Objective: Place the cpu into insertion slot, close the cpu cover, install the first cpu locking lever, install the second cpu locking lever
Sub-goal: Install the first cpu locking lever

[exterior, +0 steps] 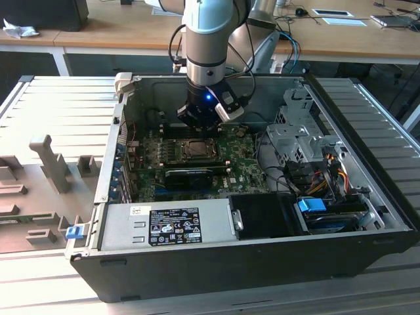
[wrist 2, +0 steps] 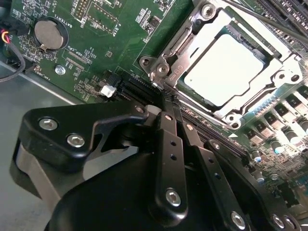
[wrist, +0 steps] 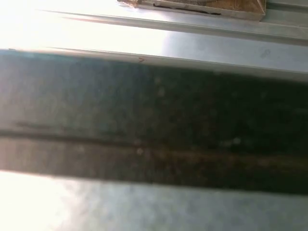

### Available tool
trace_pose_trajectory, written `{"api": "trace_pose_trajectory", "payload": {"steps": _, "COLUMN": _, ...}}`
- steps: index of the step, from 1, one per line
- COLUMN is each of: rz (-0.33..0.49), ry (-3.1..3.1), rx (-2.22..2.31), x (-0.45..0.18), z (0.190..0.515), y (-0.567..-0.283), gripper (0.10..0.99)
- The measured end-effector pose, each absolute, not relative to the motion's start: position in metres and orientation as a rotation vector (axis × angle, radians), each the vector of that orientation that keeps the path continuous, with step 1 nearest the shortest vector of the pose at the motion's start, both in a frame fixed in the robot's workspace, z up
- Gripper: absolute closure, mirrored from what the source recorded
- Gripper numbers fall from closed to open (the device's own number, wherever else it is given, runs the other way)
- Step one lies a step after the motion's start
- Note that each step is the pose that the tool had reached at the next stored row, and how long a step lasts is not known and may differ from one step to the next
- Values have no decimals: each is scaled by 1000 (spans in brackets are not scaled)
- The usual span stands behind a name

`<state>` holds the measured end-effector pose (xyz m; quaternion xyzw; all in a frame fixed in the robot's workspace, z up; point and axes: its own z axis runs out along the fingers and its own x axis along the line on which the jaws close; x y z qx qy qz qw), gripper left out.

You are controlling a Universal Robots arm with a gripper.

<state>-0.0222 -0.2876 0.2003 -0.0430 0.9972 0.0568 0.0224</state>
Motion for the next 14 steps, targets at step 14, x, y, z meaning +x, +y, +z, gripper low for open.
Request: {"api": "trace_pose_trajectory", "payload": {"steps": 14, "rz": 175, "ry": 3089, "rx": -133, "x": -22, "z": 216, "y": -293, "gripper": 980}}
